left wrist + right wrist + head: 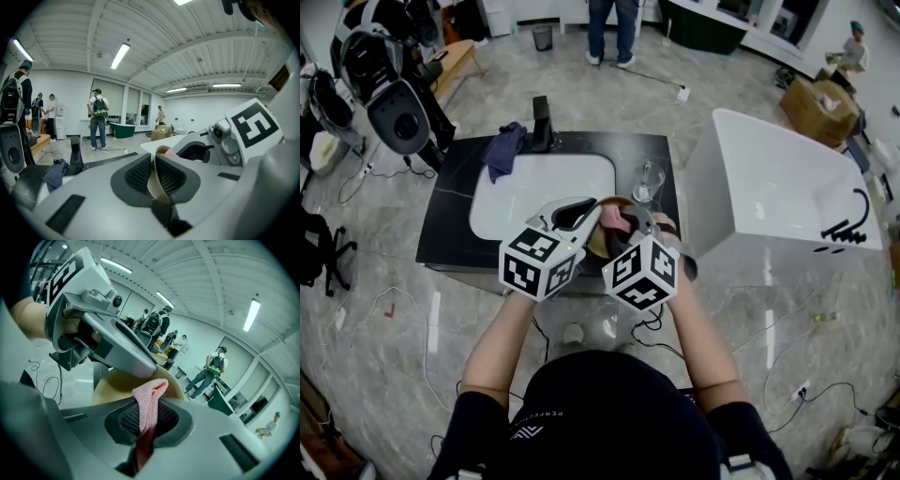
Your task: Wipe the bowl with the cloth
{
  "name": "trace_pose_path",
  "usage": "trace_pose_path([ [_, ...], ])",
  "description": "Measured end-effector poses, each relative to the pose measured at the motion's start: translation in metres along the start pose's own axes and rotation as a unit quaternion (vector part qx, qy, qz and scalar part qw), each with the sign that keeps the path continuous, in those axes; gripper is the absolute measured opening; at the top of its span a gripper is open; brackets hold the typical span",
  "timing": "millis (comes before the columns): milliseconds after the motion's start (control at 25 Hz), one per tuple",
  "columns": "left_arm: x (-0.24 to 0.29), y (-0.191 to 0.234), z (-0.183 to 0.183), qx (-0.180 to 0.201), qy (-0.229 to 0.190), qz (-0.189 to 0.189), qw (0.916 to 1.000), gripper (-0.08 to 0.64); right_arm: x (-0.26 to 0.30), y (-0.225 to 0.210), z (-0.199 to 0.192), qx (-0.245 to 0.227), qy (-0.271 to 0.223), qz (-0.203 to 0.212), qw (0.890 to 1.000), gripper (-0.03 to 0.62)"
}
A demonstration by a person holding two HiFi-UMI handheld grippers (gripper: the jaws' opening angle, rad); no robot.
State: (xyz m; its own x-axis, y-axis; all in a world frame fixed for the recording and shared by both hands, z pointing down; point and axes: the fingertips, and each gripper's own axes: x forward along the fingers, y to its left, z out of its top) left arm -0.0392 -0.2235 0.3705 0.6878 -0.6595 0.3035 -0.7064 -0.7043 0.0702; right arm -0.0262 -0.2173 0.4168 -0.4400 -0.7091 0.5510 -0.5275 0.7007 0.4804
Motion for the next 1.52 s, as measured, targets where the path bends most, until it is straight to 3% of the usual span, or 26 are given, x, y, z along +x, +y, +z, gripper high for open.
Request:
trace_pose_path([
  [240,0.0,-0.003,0.004,0.003,-0.007,-0.003,1.0,0.029,0.001,0.0,0.001,-0.001,0.002,0.005,1.0,0.043],
  [920,-0.005,-0.002,0.001,0.001,-0.007,0.004,1.0,0.029,-0.004,0.042,-0.002,-0.081,0.01,0.091,0.993,0.043],
  [1360,-0.004,0.003,-0.013,-0.002,0.006,0.014,0.9999,0.026,-0.011,0.057,-0.004,-0.078,-0.008,0.146,0.986,0.043],
  [1520,-0.001,0.008,-0.017,0.002,0.009,0.02,0.9998,0.023,-0.017,0.059,0.0,-0.054,-0.031,0.171,0.983,0.043],
])
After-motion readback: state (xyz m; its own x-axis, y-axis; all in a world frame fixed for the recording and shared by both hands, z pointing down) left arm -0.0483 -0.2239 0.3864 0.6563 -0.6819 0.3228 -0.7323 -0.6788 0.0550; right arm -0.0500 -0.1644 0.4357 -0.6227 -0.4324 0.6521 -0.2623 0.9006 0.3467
